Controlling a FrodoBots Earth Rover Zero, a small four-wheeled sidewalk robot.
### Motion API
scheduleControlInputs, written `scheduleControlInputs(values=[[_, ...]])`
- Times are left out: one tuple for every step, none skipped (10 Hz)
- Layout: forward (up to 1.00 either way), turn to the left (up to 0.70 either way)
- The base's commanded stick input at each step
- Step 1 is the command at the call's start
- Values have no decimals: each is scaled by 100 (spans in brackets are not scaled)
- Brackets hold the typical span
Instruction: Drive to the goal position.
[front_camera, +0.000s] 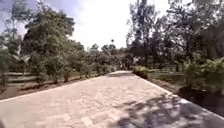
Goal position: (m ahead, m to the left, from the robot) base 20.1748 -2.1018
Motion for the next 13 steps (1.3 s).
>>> scheduleControlInputs(values=[[70,0],[70,0],[70,0],[70,0],[70,0],[70,0],[70,0],[70,0],[70,0],[70,0],[70,0],[70,0],[70,0]])
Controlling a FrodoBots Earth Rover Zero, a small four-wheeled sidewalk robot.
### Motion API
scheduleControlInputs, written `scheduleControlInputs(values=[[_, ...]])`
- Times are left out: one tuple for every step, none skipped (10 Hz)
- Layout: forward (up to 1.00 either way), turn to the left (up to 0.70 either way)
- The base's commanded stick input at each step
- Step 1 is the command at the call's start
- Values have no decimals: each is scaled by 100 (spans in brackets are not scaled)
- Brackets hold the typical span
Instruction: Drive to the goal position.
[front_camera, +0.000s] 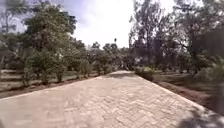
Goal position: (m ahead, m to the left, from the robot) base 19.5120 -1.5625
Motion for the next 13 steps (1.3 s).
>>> scheduleControlInputs(values=[[70,0],[70,0],[70,0],[70,0],[70,0],[70,0],[70,0],[70,0],[70,0],[70,0],[70,0],[70,0],[70,0]])
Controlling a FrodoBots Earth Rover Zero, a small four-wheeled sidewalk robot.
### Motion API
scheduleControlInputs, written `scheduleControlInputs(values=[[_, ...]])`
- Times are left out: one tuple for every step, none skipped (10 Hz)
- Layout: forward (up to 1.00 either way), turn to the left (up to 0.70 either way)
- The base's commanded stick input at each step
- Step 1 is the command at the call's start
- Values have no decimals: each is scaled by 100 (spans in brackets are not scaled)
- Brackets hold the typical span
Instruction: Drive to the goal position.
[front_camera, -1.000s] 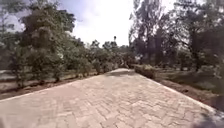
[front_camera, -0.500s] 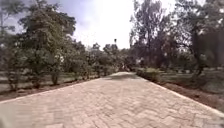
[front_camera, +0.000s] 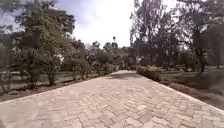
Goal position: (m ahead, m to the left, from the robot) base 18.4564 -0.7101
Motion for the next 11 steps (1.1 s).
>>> scheduleControlInputs(values=[[70,0],[70,0],[70,0],[70,0],[70,0],[70,0],[70,0],[70,0],[70,0],[70,0],[70,0]])
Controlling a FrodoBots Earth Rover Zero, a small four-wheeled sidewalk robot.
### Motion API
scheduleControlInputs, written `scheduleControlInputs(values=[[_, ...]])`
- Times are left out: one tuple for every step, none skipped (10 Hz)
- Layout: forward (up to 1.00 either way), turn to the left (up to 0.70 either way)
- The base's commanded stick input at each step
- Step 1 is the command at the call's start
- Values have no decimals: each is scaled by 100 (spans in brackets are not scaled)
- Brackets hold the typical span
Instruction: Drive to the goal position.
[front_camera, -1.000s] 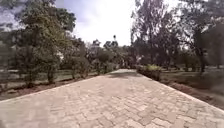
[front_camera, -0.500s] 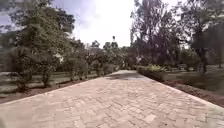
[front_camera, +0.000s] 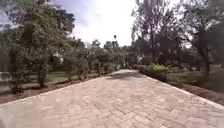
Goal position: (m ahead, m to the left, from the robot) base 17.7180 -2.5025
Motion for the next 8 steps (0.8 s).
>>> scheduleControlInputs(values=[[70,0],[70,0],[70,0],[70,-5],[70,-23],[70,-35],[70,-35],[70,-35]])
